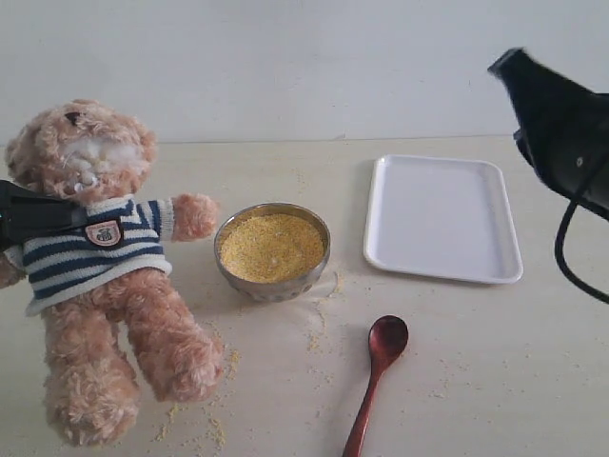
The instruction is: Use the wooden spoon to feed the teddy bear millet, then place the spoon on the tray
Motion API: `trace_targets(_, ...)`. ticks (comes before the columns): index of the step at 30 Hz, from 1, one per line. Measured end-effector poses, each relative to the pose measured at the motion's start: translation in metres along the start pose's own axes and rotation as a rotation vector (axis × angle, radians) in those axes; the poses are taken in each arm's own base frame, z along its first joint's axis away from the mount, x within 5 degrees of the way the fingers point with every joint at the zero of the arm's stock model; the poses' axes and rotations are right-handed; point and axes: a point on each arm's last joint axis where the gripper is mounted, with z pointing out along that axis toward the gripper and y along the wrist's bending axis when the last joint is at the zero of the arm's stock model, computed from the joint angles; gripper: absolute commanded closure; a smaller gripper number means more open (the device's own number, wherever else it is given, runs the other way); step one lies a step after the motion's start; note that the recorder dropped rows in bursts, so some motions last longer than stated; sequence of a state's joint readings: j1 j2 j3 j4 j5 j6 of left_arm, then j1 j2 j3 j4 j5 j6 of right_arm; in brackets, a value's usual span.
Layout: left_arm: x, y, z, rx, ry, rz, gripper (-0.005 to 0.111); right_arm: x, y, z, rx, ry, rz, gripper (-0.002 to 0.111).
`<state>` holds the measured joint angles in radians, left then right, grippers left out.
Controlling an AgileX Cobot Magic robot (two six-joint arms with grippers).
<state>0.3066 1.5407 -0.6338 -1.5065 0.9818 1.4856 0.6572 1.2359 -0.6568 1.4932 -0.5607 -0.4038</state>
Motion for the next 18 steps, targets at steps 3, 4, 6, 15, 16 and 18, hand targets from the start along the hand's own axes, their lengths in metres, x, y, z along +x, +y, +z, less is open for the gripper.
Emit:
trace_targets(3, 0.0, 0.0, 0.0, 0.0, 0.0, 0.0, 0.102, -0.016, 0.016, -0.003, -0.206, -0.164, 0.19, 0.108)
trace_targets(4, 0.0, 0.0, 0.0, 0.0, 0.0, 0.0, 0.102, -0.021, 0.022, -0.005, -0.277, -0.222, 0.131, 0.108)
trace_targets(6, 0.0, 0.0, 0.0, 0.0, 0.0, 0.0, 0.102, -0.026, 0.039, -0.015, -0.455, -0.296, -0.081, 0.108)
trace_targets(15, 0.0, 0.0, 0.0, 0.001, 0.0, 0.0, 0.102, 0.019, 0.052, -0.022, -0.538, 0.241, -1.04, 0.108)
trace_targets(16, 0.0, 0.0, 0.0, 0.003, 0.0, 0.0, 0.102, 0.027, 0.047, -0.018, -0.504, 0.361, -1.079, 0.108)
trace_targets(18, 0.0, -0.001, 0.0, 0.006, 0.001, 0.0, 0.102, 0.044, 0.037, -0.009, -0.423, 0.578, -1.107, 0.108)
